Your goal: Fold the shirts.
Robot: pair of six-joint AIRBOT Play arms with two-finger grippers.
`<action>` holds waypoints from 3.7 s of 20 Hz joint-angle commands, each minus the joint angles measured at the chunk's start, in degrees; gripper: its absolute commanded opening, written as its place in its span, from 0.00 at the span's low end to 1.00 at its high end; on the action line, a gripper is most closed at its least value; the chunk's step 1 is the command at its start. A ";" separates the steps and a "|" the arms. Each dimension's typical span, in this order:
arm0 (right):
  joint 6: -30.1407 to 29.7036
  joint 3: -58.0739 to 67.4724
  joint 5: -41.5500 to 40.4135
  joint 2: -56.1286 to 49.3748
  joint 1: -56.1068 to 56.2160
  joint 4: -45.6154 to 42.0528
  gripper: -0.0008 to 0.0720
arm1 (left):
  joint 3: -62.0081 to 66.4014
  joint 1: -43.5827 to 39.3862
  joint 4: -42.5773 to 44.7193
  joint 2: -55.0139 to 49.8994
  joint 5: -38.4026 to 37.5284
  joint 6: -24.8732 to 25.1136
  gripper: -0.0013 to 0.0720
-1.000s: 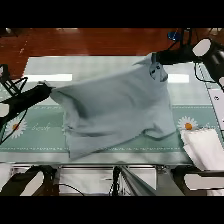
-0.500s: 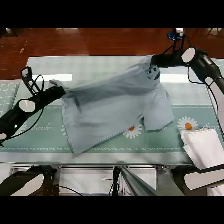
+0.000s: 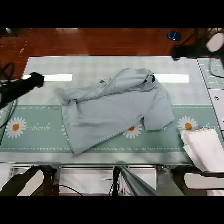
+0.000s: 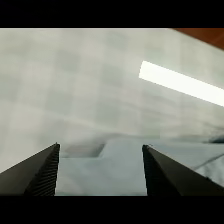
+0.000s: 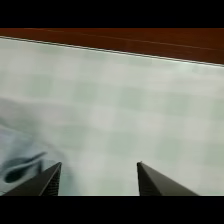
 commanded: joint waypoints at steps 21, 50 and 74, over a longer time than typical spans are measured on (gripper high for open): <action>-3.80 -16.00 5.97 1.31 -21.90 5.55 0.69 | -26.82 14.84 -2.29 16.09 -53.64 -8.61 0.75; -7.39 -16.00 9.70 -0.48 -21.92 10.03 0.69 | -26.53 -14.88 -24.79 -16.37 -22.86 2.01 0.06; -16.68 -15.32 23.06 -20.04 -10.08 35.89 0.05 | -25.40 -14.64 -25.33 -16.31 -25.20 6.64 0.06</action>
